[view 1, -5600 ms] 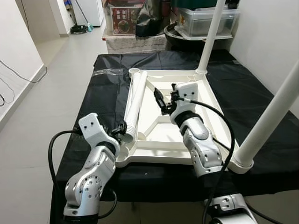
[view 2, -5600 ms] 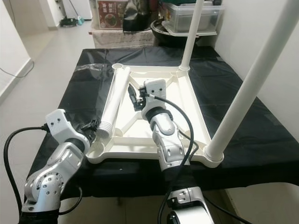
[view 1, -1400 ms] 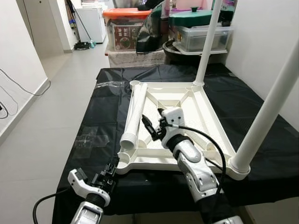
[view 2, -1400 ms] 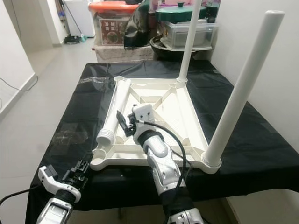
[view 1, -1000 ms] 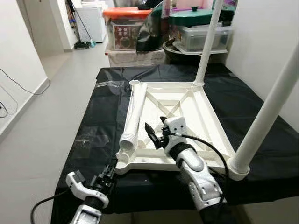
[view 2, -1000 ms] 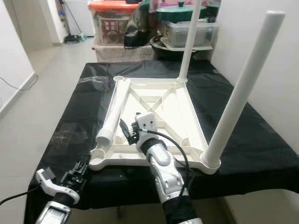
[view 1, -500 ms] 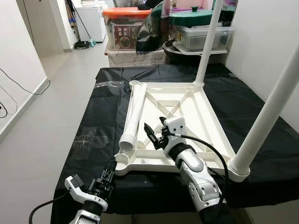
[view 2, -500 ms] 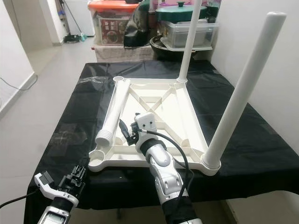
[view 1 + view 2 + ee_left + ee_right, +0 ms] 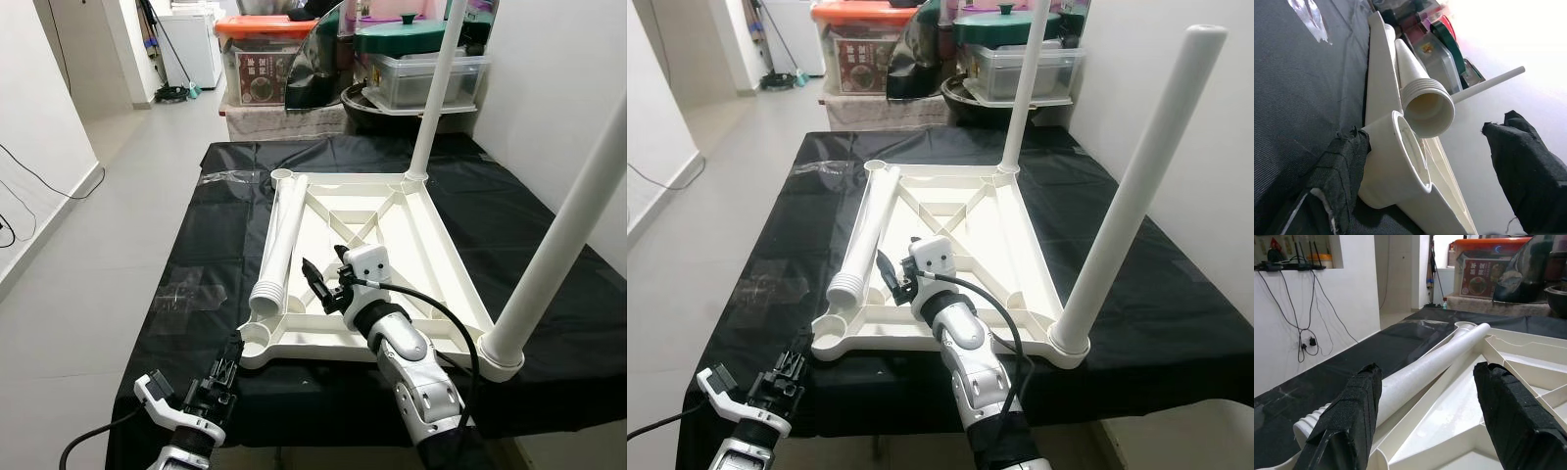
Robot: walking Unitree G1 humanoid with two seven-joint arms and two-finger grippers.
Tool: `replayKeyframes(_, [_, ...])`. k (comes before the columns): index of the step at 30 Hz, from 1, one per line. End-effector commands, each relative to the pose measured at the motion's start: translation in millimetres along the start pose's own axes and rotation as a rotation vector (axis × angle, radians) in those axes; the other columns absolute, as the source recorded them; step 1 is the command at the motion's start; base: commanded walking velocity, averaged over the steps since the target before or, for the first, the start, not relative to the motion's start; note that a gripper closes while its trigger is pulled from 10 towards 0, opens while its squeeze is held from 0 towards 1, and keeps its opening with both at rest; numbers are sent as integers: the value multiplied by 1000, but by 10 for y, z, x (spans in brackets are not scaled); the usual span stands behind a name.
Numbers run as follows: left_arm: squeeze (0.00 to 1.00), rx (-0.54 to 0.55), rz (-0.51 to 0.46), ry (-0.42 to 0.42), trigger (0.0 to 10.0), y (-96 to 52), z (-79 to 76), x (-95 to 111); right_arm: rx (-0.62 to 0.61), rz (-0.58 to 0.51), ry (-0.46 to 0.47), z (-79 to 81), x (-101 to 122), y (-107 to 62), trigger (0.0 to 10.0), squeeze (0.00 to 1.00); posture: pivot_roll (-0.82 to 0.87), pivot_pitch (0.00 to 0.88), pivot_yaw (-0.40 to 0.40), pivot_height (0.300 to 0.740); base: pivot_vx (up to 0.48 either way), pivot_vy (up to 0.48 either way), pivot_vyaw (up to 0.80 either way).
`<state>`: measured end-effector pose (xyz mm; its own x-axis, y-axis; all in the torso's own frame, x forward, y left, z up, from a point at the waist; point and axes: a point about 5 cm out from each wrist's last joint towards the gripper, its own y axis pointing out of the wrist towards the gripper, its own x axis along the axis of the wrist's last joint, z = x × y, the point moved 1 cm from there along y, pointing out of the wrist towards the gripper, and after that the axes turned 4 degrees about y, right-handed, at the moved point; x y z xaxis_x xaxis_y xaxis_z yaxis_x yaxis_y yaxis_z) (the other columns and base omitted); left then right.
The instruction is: Building children table
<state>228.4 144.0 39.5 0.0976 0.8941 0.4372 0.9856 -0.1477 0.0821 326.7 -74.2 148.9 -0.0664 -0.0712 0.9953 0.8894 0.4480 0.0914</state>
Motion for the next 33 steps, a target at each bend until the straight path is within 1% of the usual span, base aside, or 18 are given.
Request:
replayKeyframes(1, [0,382,-170,1316,10000,39,-730,679,11,-9,-2,23,14,3,10000,0,72,2,-26,740,0,0,0])
replayKeyframes(27, [0,382,-170,1316,10000,39,-730,679,11,-9,-2,23,14,3,10000,0,72,2,-26,740,0,0,0])
replayKeyframes(28, [0,381,-173,1318,10000,37,-727,689,11,-11,1,27,21,16,10000,0,72,0,0,740,0,0,0])
replayKeyframes(30, [0,336,-256,1321,10000,53,-793,795,6,-27,9,18,73,56,10000,0,74,0,0,740,0,0,0])
replayKeyframes(31, [0,326,-276,1325,10000,51,-807,822,5,-31,11,15,86,65,10000,0,74,0,0,740,0,0,0])
replayKeyframes(33, [0,320,-285,1327,10000,53,-815,830,5,-33,11,14,92,68,10000,0,73,0,0,740,0,0,0])
